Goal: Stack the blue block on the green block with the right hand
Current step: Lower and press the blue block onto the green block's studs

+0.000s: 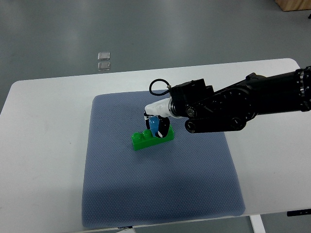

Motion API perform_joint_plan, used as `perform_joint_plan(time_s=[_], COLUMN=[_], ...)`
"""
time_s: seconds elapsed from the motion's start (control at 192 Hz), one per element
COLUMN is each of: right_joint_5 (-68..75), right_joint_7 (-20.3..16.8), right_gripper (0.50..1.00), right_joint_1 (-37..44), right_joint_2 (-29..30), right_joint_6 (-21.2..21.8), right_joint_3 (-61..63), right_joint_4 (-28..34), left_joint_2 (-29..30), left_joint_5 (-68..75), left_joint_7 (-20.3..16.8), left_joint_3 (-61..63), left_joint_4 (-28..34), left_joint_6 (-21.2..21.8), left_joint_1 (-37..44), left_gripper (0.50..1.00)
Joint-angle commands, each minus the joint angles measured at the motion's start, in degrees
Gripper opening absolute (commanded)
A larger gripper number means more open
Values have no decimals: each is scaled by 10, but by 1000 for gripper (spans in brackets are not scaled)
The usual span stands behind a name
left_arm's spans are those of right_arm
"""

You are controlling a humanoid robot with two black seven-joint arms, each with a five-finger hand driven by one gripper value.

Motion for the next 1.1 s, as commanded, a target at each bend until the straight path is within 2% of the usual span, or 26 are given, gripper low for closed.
perform_joint_plan(time_s=[0.0, 0.834, 0.839, 0.886, 0.938, 0.943, 0.954, 1.048, 1.095], right_joint_5=[0, -3, -3, -3, -3, -2, -2, -1, -1], right_joint_7=[0, 1, 1, 1, 1, 0, 0, 1, 1], right_gripper=[641, 658, 674, 692, 693, 741, 754, 813, 866], right_joint_1=[-4, -22, -22, -22, -22, -23, -23, -26, -27], right_joint_2=[-1, -8, -8, -8, -8, -8, -8, -9, -9], right_joint_6=[-4, -20, -20, -20, -20, -20, -20, -19, -19], right_joint_3=[0, 8, 9, 11, 11, 14, 14, 16, 17], right_joint_4=[0, -1, -1, -1, -1, -1, -1, -1, -1], left_joint_2=[0, 0, 0, 0, 0, 0, 0, 0, 0], left_joint_5=[0, 0, 0, 0, 0, 0, 0, 0, 0], left_joint_7=[0, 0, 0, 0, 0, 0, 0, 0, 0], left_joint_3=[1, 1, 1, 1, 1, 0, 0, 1, 1], left_joint_4=[0, 0, 0, 0, 0, 0, 0, 0, 0], left_joint_6=[0, 0, 0, 0, 0, 0, 0, 0, 0], left_joint_1=[0, 0, 0, 0, 0, 0, 0, 0, 0], left_gripper=[1000, 1000, 1000, 1000, 1000, 1000, 1000, 1000, 1000])
